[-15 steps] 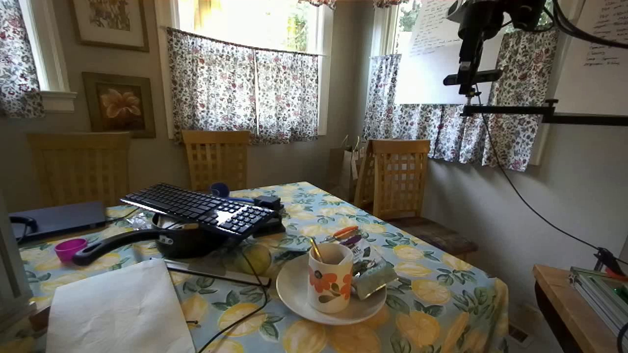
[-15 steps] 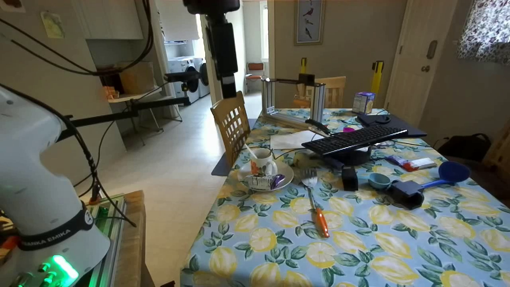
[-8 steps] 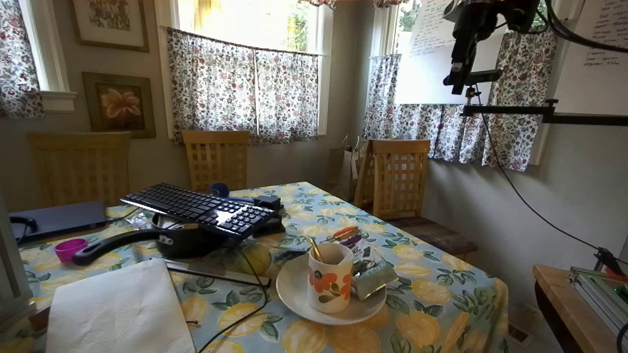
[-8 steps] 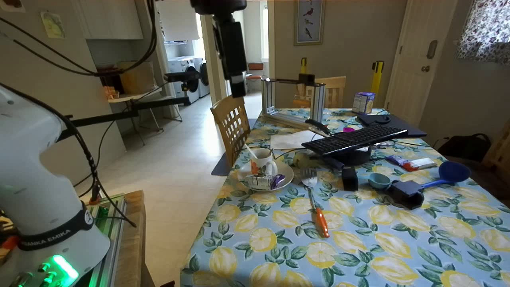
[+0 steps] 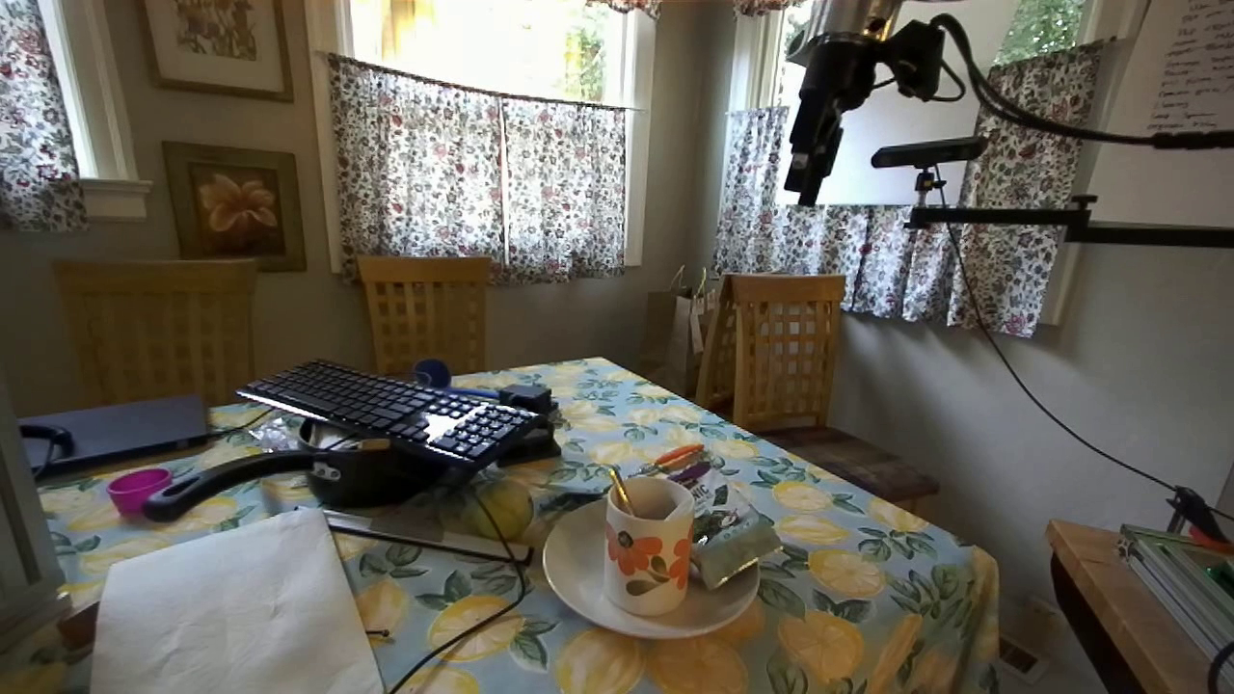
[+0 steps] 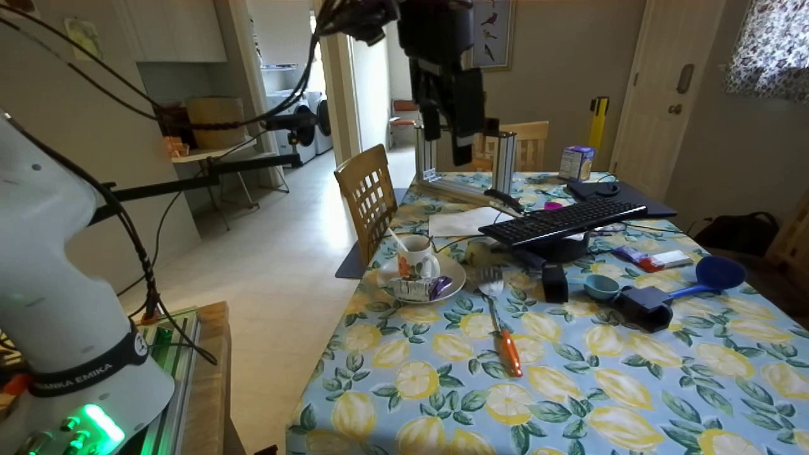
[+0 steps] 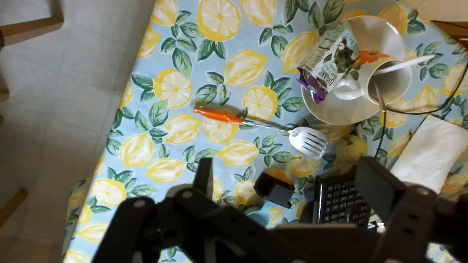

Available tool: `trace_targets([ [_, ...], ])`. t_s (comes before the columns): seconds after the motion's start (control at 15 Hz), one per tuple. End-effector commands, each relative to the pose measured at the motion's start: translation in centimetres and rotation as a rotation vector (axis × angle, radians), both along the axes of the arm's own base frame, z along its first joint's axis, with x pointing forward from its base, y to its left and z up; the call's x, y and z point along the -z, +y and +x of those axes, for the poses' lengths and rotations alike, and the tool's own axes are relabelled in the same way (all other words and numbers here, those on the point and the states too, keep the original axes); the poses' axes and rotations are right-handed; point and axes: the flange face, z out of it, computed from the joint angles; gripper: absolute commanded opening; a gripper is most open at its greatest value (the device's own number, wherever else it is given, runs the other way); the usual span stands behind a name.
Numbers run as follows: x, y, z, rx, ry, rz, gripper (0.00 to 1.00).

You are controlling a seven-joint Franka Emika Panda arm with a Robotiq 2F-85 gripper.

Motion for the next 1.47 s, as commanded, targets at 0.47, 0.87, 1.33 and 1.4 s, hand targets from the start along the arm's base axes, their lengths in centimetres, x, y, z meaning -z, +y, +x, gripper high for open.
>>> trace_targets([
  [0.47,0.0,-0.2,0.5,0.003,0.003,-0.006,1.00],
  [0.87,2.2,5.7,2.9,-0.316,0.002,-0.020,1.00],
  [1.33,5.0,11.7,5.0,-0.358,0.072,-0.044,1.00],
  [1.4,4.9,11.4,5.0,-0.354,0.071,-0.044,1.00],
])
